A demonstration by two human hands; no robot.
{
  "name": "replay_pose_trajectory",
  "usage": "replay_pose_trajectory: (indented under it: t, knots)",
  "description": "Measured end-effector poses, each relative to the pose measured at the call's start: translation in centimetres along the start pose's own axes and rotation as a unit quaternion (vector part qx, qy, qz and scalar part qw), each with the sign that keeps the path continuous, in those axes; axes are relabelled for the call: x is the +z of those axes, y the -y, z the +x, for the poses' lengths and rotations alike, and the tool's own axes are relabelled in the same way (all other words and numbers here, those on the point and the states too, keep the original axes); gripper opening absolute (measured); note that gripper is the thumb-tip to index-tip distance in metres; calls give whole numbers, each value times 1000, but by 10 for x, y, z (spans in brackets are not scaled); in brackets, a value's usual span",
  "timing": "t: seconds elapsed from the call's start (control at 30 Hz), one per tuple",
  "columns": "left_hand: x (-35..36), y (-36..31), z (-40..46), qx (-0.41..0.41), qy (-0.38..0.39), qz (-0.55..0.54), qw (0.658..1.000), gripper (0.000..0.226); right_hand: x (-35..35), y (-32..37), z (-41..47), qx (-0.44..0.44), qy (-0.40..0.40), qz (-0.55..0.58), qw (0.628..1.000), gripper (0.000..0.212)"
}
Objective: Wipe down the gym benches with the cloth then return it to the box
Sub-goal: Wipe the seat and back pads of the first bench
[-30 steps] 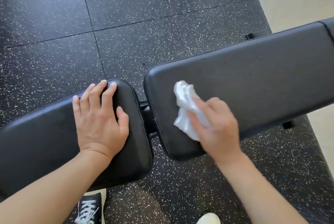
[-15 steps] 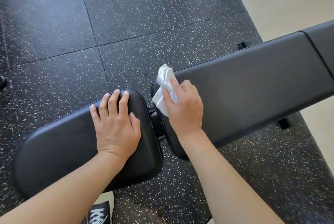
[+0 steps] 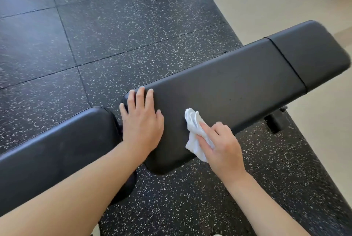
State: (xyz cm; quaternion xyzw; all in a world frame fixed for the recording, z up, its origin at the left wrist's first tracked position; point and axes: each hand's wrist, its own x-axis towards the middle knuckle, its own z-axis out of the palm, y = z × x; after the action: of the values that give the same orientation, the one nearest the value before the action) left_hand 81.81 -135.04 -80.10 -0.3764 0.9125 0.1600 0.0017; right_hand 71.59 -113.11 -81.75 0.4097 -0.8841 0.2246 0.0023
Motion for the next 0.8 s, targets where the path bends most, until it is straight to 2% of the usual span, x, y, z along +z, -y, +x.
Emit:
replay_pose_trajectory:
  t: [0.1, 0.23, 0.37, 0.47, 0.63, 0.8]
  knots:
    - [22, -20, -1, -72, -54, -37, 995, 64, -11, -34, 9, 71, -34, -4, 997, 49]
    - [34, -20, -1, -81, -104, -45, 990, 64, 1, -25, 34, 153, -83, 4, 985, 44]
    - [33, -23, -1, -86, -110, -41, 989, 67, 38, 48, 61, 76, -71, 19, 994, 32]
    - [34, -21, 0, -85, -125, -35, 988, 68, 48, 74, 76, 72, -63, 68, 993, 28]
    - [37, -24, 0, -72, -138, -24, 987, 67, 28, 40, 65, 25, -52, 66, 996, 30]
    - [36, -26, 1, -74, -137, -18, 988, 66, 3, -33, 24, 40, -80, 14, 996, 37]
